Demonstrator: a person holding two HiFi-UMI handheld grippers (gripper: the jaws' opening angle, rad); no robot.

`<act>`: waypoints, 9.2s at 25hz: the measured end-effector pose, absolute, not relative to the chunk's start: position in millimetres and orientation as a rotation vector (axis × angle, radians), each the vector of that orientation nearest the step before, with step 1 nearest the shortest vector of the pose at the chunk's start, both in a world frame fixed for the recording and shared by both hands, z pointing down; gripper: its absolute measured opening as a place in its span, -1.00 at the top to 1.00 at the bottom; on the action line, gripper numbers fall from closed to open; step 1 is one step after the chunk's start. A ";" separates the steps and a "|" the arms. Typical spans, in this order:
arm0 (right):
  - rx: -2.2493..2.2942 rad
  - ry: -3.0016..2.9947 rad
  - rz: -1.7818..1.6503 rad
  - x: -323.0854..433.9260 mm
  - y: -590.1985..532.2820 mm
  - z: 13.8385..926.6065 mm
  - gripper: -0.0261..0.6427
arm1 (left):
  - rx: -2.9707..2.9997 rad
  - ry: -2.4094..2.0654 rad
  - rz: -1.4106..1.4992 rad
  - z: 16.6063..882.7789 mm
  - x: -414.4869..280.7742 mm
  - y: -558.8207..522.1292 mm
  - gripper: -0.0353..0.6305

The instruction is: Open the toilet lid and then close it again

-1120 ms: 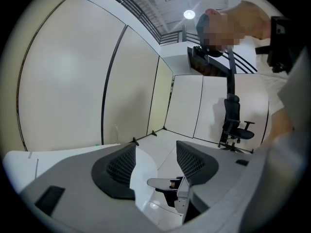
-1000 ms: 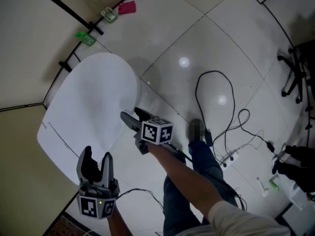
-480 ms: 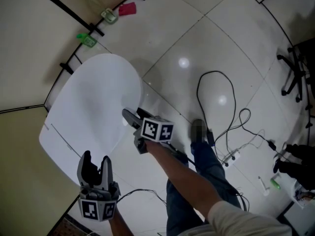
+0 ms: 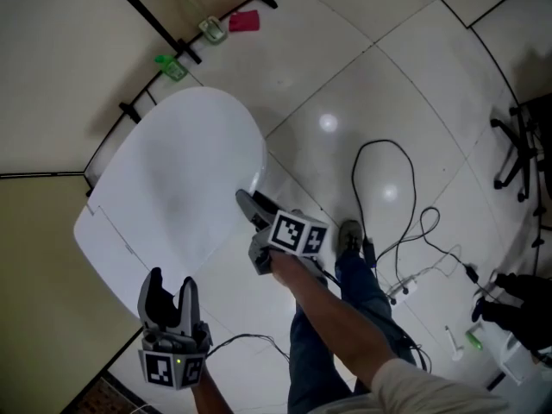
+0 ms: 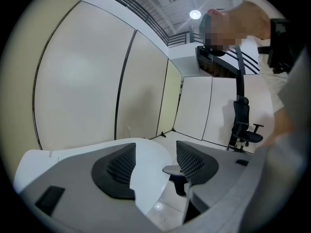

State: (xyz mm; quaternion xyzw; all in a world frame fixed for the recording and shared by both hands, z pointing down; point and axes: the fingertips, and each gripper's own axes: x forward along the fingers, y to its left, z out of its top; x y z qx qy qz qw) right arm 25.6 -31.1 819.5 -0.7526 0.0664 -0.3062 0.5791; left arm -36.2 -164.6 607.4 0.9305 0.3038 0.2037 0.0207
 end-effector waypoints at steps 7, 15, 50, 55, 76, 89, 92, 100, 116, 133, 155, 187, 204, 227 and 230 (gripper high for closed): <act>-2.001 0.321 -0.703 10.0 -45.7 719.5 0.34 | 2.942 0.757 0.458 557.4 -50.8 -191.8 0.12; -2.331 0.466 -0.755 -11.1 -98.2 615.5 0.35 | 3.010 0.457 0.340 488.7 -89.2 -280.9 0.12; -2.603 1.887 -0.572 -126.2 -411.7 489.5 0.74 | 2.942 -0.304 0.075 428.5 -276.4 -434.0 0.12; -2.541 2.028 -0.451 -118.1 -357.2 454.1 0.62 | 2.994 -0.210 0.035 397.1 -258.2 -404.2 0.12; -2.647 2.085 -0.263 -91.6 -84.3 385.9 0.62 | 2.984 0.562 0.231 368.8 -160.7 -199.3 0.12; -2.715 2.007 -0.296 -86.3 -68.7 387.6 0.62 | 2.998 0.487 0.229 380.1 -163.3 -206.9 0.12; -2.724 2.035 -0.298 -81.9 -82.2 390.2 0.62 | 2.997 0.420 0.205 381.1 -168.2 -229.6 0.12; -2.715 2.164 -0.301 -69.5 -147.9 389.1 0.62 | 3.022 0.294 0.169 374.7 -177.1 -303.0 0.12; -2.358 3.098 0.219 43.4 -283.6 306.3 0.39 | 2.990 -0.141 0.094 327.2 -151.3 -342.6 0.12; -0.684 4.041 1.178 9.6 -471.4 301.6 -0.05 | 2.700 -0.827 0.066 316.3 -137.6 -275.0 0.12; -0.187 4.257 1.438 21.3 -401.8 335.1 0.41 | 2.722 -0.829 0.120 317.4 -177.2 -211.0 0.12; -0.553 4.108 1.673 170.9 28.4 753.4 0.10 | 2.659 -0.706 0.170 499.7 -34.3 6.0 0.12; -1.162 4.130 0.490 144.0 29.6 702.0 0.09 | 2.633 -0.744 0.227 475.2 -45.0 4.7 0.12; -1.741 2.725 -0.318 147.2 88.3 254.4 0.24 | 3.010 -0.415 -0.012 215.6 16.8 43.2 0.12; -1.759 2.721 -0.349 151.7 92.7 266.4 0.25 | 3.003 -0.403 -0.003 225.7 24.6 52.5 0.12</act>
